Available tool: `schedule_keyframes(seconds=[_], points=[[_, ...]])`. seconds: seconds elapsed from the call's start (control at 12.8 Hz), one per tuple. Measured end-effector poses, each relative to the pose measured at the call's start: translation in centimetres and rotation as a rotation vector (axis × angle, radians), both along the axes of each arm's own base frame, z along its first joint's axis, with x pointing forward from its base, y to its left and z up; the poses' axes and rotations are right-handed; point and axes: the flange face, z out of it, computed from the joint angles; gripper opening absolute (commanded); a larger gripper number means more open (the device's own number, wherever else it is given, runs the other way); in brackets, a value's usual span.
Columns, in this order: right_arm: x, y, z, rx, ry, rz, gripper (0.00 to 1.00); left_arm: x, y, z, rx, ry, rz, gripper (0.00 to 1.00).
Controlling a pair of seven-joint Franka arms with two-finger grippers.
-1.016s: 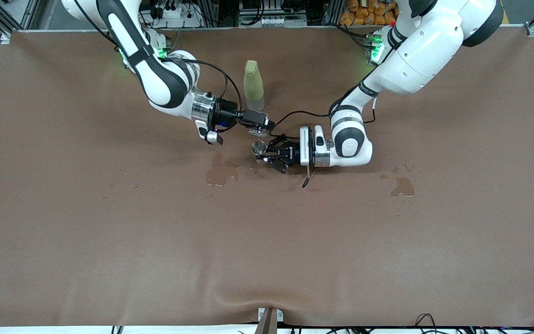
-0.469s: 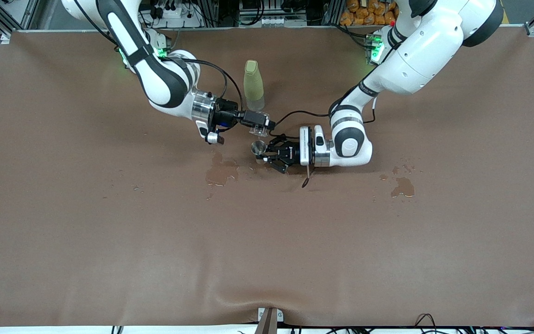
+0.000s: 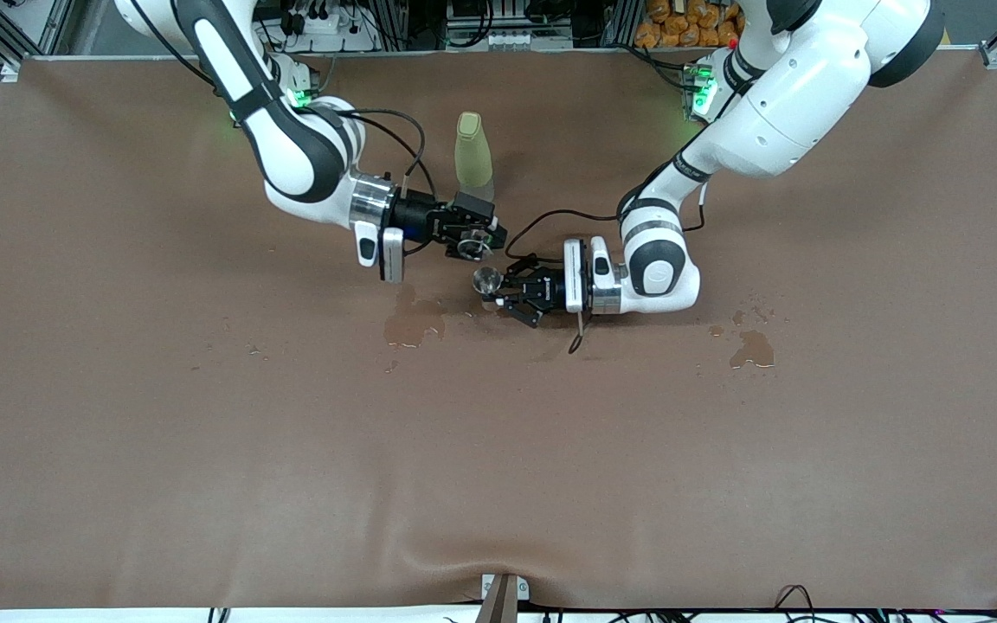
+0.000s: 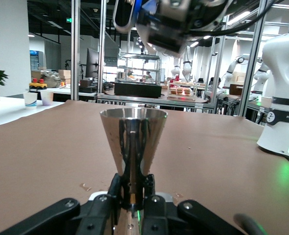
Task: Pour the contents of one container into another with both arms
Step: 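Carry the glass back with the right gripper while the left gripper carries the jigger back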
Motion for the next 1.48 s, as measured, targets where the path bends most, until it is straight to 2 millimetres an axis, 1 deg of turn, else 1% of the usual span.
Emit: schedule_keyframes(seconds=[0.08, 0.16, 0.31, 0.39, 0.47, 0.63, 0.78, 0.94, 1.09, 1.25, 1.48], points=[[1.0, -1.4, 0.5, -0.045, -0.114, 0.024, 0.00, 0.5, 0.7, 0.0, 0.000, 0.000, 0.014, 0.00], [2.2, -3.3, 0.8, -0.100, -0.228, 0.054, 0.00, 1.1, 1.5, 0.0, 0.000, 0.000, 0.030, 0.00], [4.7, -7.5, 1.2, -0.171, -0.418, 0.122, 0.00, 2.2, 3.0, 0.0, 0.000, 0.000, 0.059, 0.00], [5.8, -10.0, 1.3, -0.183, -0.498, 0.163, 0.00, 2.7, 3.8, 0.0, 0.000, 0.000, 0.074, 0.00], [6.7, -12.8, 1.2, -0.194, -0.564, 0.208, 0.00, 3.2, 4.6, 0.0, -0.003, 0.001, 0.089, 0.00], [7.8, -19.0, 1.0, -0.199, -0.650, 0.303, 0.00, 4.3, 6.5, 0.4, -0.032, 0.000, 0.117, 0.00], [8.0, -25.2, 0.8, -0.189, -0.720, 0.378, 0.00, 5.2, 9.2, 1.2, -0.051, -0.008, 0.144, 0.00], [7.4, -30.9, 0.6, -0.192, -0.793, 0.432, 0.00, 5.7, 13.0, 2.1, -0.027, -0.016, 0.148, 0.00], [6.6, -35.2, 0.4, -0.215, -0.875, 0.472, 0.00, 6.2, 17.0, 3.3, 0.010, -0.010, 0.115, 0.00], [5.9, -38.3, 0.3, -0.231, -0.972, 0.499, 0.00, 6.5, 21.7, 4.1, 0.044, -0.016, 0.068, 0.00], [4.4, -43.1, -0.1, -0.241, -1.095, 0.523, 0.00, 5.9, 30.0, 3.1, 0.093, -0.029, 0.042, 0.00]])
